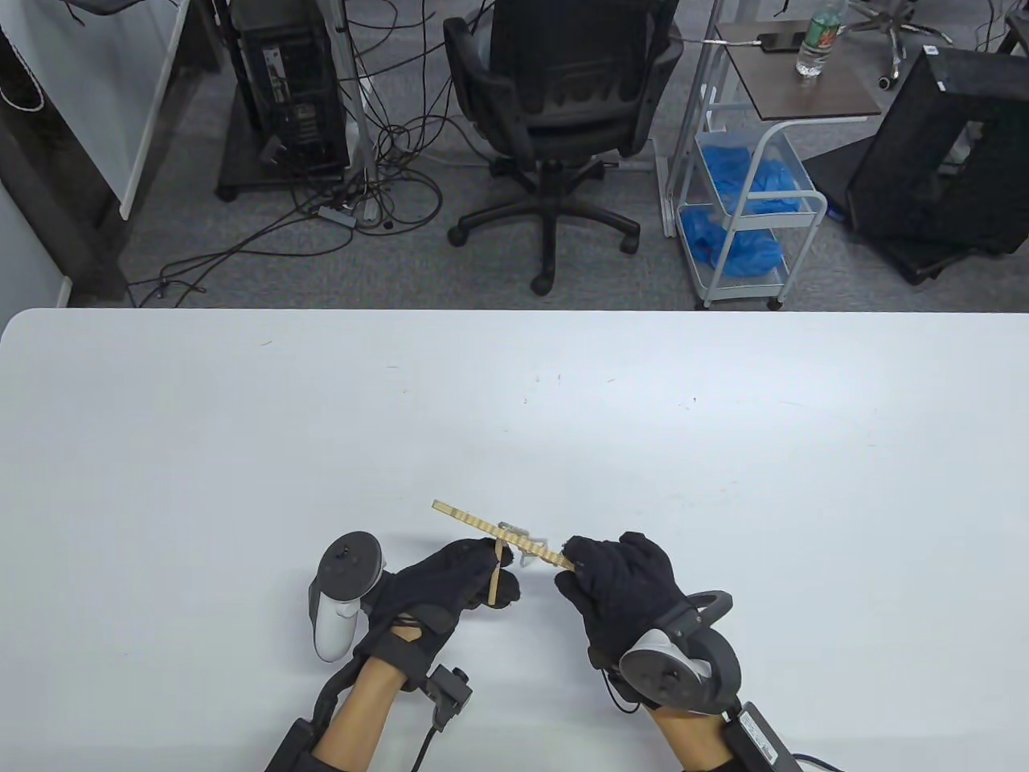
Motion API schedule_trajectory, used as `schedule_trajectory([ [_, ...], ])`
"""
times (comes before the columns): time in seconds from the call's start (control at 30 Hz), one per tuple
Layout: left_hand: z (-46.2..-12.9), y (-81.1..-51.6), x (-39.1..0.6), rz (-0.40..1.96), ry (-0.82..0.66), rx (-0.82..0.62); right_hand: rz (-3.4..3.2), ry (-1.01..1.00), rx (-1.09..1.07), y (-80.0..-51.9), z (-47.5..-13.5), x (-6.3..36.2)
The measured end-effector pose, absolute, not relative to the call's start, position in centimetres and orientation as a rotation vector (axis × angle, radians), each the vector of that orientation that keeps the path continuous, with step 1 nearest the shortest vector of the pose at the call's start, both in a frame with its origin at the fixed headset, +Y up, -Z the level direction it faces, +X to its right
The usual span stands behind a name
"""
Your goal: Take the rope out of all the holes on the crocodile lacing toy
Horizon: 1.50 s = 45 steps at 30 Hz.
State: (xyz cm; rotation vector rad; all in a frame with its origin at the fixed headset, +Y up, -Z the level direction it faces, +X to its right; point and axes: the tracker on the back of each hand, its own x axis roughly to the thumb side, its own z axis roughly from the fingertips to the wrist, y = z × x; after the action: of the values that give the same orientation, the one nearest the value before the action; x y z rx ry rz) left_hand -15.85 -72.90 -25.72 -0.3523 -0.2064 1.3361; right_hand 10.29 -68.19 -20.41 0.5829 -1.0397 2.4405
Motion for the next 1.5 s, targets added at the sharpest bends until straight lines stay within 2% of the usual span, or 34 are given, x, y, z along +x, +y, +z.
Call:
schedule_trajectory([
  [0.17,-25.8,-72.7,-15.9,1.285,-0.21,-0.326,2.463,-1.032,0.605,-68.4,-20.3,9.8],
  [0.37,-26.2,-72.8,-16.1,1.246,-0.237,-0.294,2.438,-0.912,0.43,-68.9,-21.4,11.0],
  [0.53,-26.3,-72.8,-16.3,1.213,-0.262,-0.266,2.25,-0.553,0.204,-70.7,-23.4,13.0],
  [0.67,-26.5,-72.9,-16.7,1.221,-0.261,-0.261,2.125,-0.401,0.082,-72.1,-24.5,14.2],
  [0.87,-26.8,-73.0,-17.8,1.196,-0.209,-0.241,2.135,-0.371,0.018,-72.5,-25.1,15.3],
  [1.17,-27.1,-73.2,-20.5,1.164,-0.052,-0.087,2.1,-0.362,-0.075,-72.9,-25.7,17.0],
  [1.5,-27.4,-73.0,-22.4,1.028,0.017,0.015,2.019,-0.356,-0.196,-73.4,-26.1,19.1],
])
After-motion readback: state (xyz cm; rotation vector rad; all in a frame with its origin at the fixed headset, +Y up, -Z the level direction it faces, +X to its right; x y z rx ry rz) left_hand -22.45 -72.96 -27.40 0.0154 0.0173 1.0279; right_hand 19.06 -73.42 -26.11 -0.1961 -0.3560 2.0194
